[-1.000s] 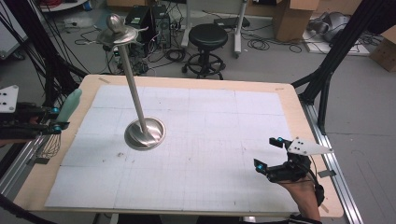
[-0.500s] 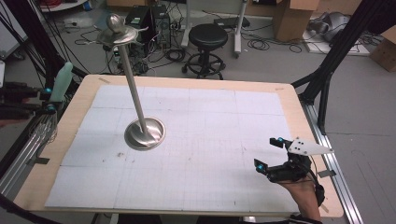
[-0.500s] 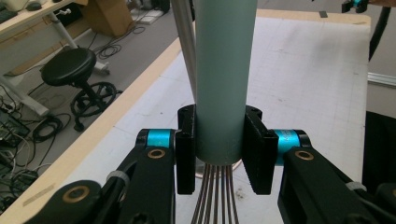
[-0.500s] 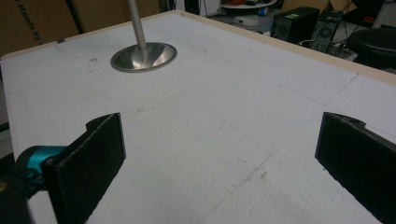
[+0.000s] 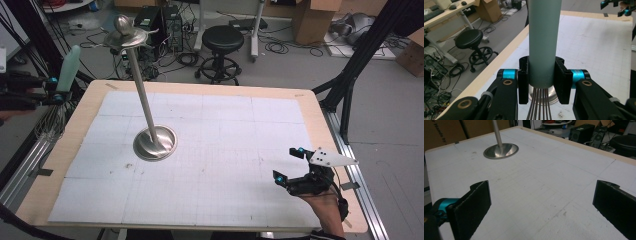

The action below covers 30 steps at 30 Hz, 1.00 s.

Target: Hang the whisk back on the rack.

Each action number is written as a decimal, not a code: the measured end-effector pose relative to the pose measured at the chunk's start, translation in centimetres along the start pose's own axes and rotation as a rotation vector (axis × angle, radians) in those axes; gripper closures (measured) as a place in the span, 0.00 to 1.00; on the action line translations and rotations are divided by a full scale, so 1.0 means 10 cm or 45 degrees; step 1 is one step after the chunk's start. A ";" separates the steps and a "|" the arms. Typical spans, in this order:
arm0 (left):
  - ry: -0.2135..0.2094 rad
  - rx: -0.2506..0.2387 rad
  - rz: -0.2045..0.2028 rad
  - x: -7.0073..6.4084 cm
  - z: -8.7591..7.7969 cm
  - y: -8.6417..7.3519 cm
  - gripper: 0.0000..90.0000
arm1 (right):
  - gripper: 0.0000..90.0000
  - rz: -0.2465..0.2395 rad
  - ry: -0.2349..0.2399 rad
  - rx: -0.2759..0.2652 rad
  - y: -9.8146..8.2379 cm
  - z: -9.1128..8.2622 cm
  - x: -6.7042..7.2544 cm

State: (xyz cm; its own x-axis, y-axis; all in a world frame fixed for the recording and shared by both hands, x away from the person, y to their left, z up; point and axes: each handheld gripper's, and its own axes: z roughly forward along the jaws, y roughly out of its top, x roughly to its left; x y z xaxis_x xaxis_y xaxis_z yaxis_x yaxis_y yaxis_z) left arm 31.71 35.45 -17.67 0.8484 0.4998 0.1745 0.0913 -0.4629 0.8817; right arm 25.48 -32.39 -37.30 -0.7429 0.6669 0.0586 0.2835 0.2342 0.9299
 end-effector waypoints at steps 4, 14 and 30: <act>0.011 0.001 -0.007 0.02 0.02 0.04 0.77 | 0.01 -0.002 -0.002 -0.004 0.00 -0.01 0.00; 0.017 0.020 -0.012 0.07 0.13 0.09 0.77 | 0.01 0.000 -0.005 -0.012 0.00 -0.04 -0.01; 0.042 0.024 -0.019 0.09 0.30 0.11 0.77 | 0.01 0.003 -0.003 -0.010 -0.01 -0.05 -0.02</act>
State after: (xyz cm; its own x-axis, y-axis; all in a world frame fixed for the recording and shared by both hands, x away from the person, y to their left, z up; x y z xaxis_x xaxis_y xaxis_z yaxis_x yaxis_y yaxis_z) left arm 34.13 33.22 -17.80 0.8293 0.5304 0.1758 0.1142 -0.4688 0.8759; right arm 25.28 -32.88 -37.23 -0.7409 0.6689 0.0601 0.2807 0.2271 0.9325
